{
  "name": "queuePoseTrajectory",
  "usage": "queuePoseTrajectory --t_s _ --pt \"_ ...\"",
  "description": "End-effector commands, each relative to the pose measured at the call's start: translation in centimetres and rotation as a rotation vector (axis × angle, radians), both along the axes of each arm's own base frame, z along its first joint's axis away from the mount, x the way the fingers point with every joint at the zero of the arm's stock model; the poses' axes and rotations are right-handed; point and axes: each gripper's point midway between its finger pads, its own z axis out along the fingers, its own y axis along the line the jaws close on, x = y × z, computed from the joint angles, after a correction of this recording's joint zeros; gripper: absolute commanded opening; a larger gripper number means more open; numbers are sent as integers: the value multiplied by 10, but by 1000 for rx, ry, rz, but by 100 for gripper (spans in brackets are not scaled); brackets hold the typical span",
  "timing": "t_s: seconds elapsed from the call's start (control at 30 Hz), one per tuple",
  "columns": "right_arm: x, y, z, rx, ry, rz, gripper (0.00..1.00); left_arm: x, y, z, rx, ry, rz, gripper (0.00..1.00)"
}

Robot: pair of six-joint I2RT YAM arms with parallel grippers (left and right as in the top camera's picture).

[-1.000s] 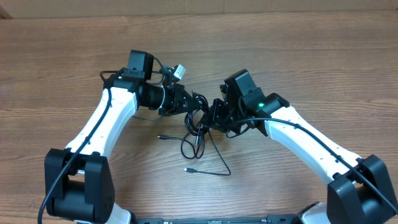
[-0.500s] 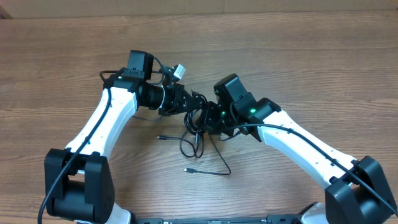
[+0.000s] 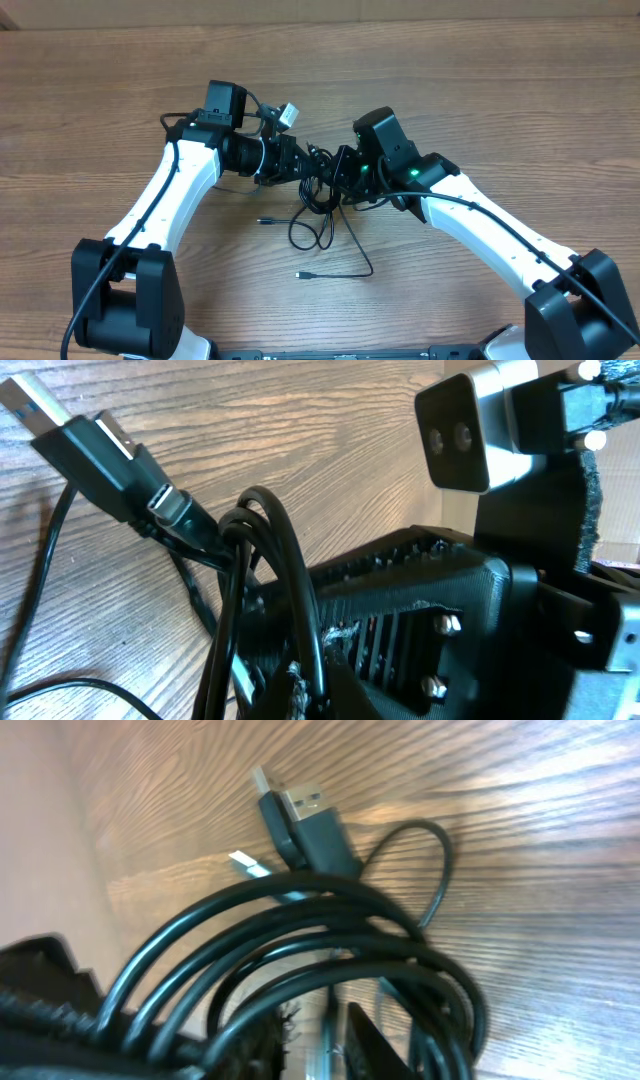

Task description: Untangle cables

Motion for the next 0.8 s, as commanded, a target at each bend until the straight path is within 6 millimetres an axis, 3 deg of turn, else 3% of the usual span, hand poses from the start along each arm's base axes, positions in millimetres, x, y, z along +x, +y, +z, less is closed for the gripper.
queuePoseTrajectory --t_s 0.0,0.1,0.27,0.3,0.47,0.63,0.77 --pt "7 -8 -4 -56 -37 -29 22 -3 -3 6 -28 -19 -27 4" --pt "4 -8 -5 -64 -46 9 22 -3 -3 6 -28 -22 -29 4" --pt "-17 4 14 35 -116 290 19 -3 -3 6 -27 -63 -53 4" --pt "-21 -3 23 58 -125 327 19 -3 -3 6 -26 -111 -80 4" --pt "-21 -42 31 26 -102 286 20 -1 1 -2 34 -343 -214 4" --pt "-20 -72 17 -43 -34 223 23 -4 -3 6 -19 -446 -287 4" --pt "-20 -80 10 -79 -17 199 30 -11 -11 20 -119 -535 -348 4"
